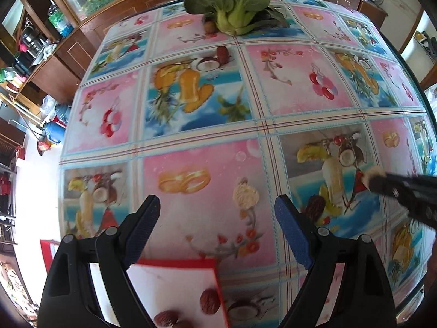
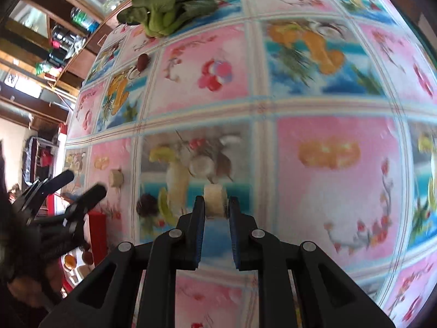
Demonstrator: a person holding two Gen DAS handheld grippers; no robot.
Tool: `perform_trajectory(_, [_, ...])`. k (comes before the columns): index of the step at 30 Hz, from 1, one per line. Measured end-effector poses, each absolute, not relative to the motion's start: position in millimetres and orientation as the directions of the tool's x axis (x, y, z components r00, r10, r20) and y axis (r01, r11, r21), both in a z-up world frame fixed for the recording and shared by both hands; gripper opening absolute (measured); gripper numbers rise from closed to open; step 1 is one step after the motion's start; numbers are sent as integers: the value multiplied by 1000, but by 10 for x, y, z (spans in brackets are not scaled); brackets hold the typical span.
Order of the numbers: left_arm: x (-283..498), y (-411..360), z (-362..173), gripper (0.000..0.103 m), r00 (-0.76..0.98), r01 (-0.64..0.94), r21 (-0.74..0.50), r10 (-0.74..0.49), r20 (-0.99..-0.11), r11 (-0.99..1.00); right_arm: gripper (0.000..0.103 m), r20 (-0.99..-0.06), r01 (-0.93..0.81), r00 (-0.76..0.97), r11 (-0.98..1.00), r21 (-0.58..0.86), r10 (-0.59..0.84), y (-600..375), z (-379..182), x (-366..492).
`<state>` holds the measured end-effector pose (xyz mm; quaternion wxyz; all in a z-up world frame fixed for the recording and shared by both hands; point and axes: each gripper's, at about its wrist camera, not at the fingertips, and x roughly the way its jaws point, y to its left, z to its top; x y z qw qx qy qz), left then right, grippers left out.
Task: Organize fruits
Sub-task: 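Grasp a beige yam cube with the right tool while the left tool approaches a beige round piece, then close the left tool on the beige round piece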
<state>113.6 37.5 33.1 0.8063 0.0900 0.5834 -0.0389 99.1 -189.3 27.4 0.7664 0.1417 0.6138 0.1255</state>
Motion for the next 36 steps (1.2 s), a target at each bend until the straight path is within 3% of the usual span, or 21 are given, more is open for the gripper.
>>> perform_trajectory(4, [1171,292,220,85,298,209,91,26,-954,974,15,-913,-19,206,934,355,352,-1962,243,834])
perform_trajectory(6, [1141,259,165,57,273,238,53,-14,-962,970,15,-914,-16,208,935,353,349,-1981,240,762])
perform_trajectory(9, [1067,224,117,38,236,256,-6,-69,-969,967,15,-917,-26,210,940,340,338,-1986,246,704])
perform_trajectory(10, [1041,211,120,37,229,267,-16,-79,-970,964,15,-919,-30,212,943,333,331,-1979,247,687])
perform_trajectory(12, [986,202,134,23,221,281,-35,-100,-970,959,15,-922,-36,216,946,322,322,-1966,246,669])
perform_trajectory(13, [955,206,140,21,212,282,-50,-113,-971,958,15,-922,-40,220,948,317,318,-1961,251,660])
perform_trajectory(27, [217,426,178,18,143,187,-284,-312,-939,940,15,-943,-133,215,964,231,256,-1737,250,404])
perform_trajectory(36, [-88,471,148,18,154,174,-297,-324,-933,939,15,-949,-222,196,954,201,245,-1536,243,149])
